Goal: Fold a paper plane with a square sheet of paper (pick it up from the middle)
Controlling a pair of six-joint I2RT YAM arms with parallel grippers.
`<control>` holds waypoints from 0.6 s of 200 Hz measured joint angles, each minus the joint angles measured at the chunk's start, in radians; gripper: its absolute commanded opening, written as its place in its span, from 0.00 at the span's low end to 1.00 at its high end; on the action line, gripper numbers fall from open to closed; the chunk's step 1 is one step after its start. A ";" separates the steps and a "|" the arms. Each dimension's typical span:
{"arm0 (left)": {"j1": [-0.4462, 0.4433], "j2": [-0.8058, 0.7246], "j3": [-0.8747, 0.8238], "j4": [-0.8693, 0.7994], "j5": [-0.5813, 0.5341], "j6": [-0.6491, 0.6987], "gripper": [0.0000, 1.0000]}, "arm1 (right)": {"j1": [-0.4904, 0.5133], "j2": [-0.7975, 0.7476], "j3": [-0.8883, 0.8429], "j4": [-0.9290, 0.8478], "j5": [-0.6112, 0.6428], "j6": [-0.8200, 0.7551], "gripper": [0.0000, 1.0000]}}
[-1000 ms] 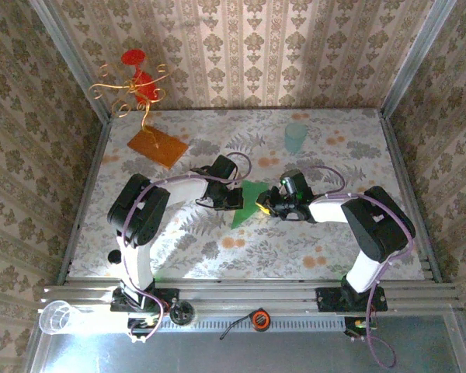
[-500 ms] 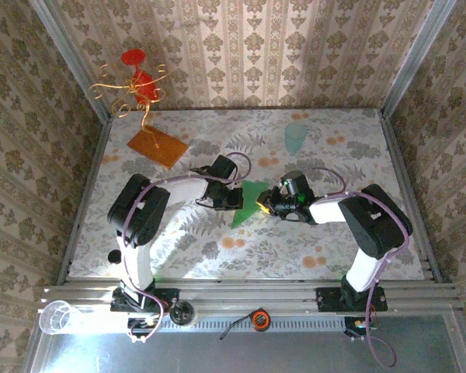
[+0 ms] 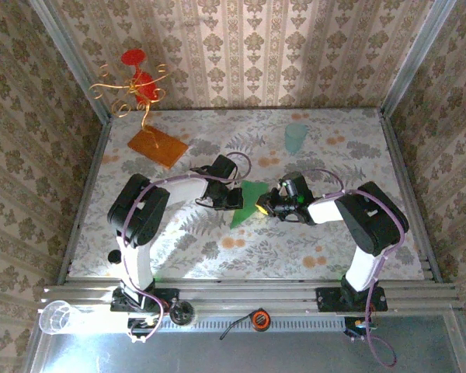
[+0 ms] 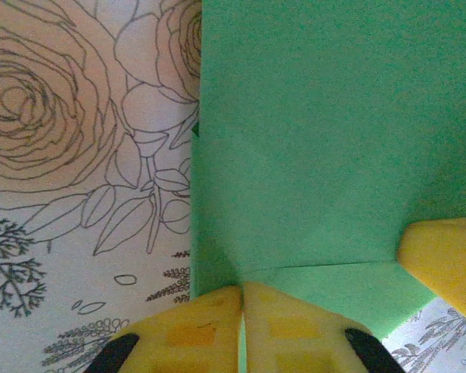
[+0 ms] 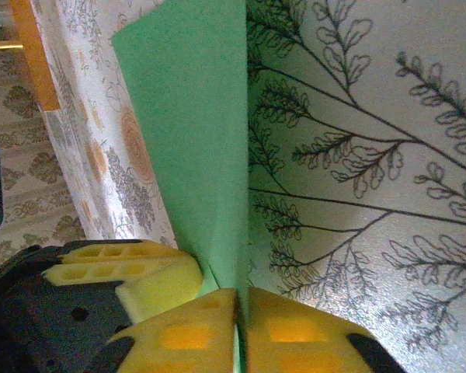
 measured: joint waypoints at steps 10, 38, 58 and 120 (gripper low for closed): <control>-0.001 -0.016 -0.011 0.007 -0.007 0.000 0.19 | 0.000 0.000 0.000 0.000 0.000 0.000 0.07; -0.005 -0.125 -0.064 0.034 -0.040 0.011 0.33 | 0.000 -0.005 0.000 -0.001 0.002 0.000 0.05; -0.015 -0.224 -0.106 0.086 -0.056 0.037 0.43 | 0.000 -0.029 -0.004 -0.003 0.009 0.008 0.05; -0.069 -0.288 -0.230 0.218 -0.079 0.153 0.87 | -0.004 -0.137 -0.026 -0.052 0.063 0.057 0.06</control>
